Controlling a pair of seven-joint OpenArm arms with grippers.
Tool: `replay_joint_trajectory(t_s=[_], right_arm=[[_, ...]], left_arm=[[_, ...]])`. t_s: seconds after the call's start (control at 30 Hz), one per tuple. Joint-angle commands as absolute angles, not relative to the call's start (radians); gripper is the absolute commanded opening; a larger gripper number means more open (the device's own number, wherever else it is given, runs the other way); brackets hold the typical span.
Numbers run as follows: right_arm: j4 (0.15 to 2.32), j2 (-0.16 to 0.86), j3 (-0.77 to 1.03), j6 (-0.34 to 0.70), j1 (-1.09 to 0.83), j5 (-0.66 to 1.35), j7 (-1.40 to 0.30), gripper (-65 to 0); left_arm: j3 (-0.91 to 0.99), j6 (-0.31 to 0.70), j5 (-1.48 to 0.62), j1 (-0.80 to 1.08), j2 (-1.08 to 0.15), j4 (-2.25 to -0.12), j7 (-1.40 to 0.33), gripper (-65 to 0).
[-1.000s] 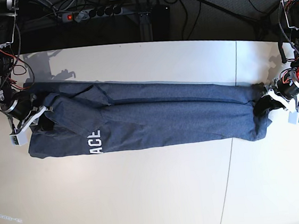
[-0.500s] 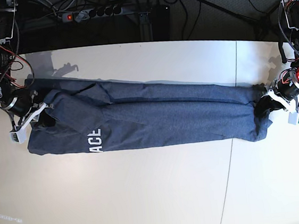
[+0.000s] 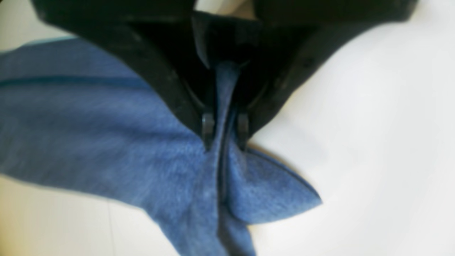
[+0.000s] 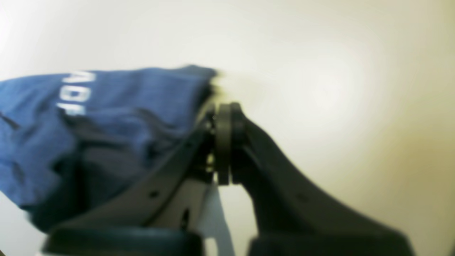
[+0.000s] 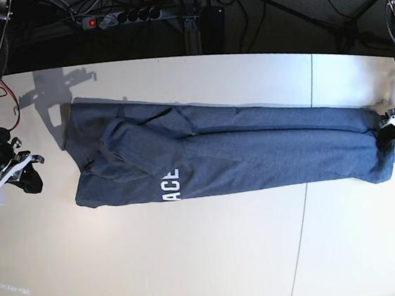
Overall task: Fold the T-shirt properly
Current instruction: 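Lift the strip end with the left gripper and fold it toward the middle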
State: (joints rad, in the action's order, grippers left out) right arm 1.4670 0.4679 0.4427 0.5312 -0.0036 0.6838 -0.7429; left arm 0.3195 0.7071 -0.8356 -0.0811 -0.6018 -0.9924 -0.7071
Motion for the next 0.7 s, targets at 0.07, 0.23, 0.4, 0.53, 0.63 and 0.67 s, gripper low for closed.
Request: replay_joint_trajectory(t_s=[0.07,0.23,0.4,0.53,0.63,0.67], right_arm=[[1.483,0.486,0.456,0.580,0.004,0.696,-0.727,-65.0],[1.483,0.482,0.456,0.580,0.002,0.696,-0.727,-65.0],[1.483,0.481,0.456,0.580,0.002,0.694,-0.727,-65.0],[1.483,0.480,0.456,0.580,0.002,0.696,-0.726,-65.0],[1.483,0.481,0.456,0.580,0.002,0.695,-0.725,-65.0],[1.483,0.481,0.456,0.580,0.002,0.695,-0.725,-65.0]], left_arm=[[0.329,0.698,-0.877,-0.100,-0.650,-1.007,-0.691,-65.0],[0.329,0.698,-0.953,-0.098,-0.650,-1.071,-0.799,-65.0],[0.328,0.698,-0.980,-0.046,-0.648,-1.283,-0.839,-65.0],[0.315,0.698,-0.921,0.031,-0.628,-1.526,-0.840,-65.0],[0.269,0.698,-0.853,0.081,-0.592,-1.696,-0.839,-65.0],[0.243,0.698,-0.820,0.091,-0.579,-1.746,-0.839,-65.0]])
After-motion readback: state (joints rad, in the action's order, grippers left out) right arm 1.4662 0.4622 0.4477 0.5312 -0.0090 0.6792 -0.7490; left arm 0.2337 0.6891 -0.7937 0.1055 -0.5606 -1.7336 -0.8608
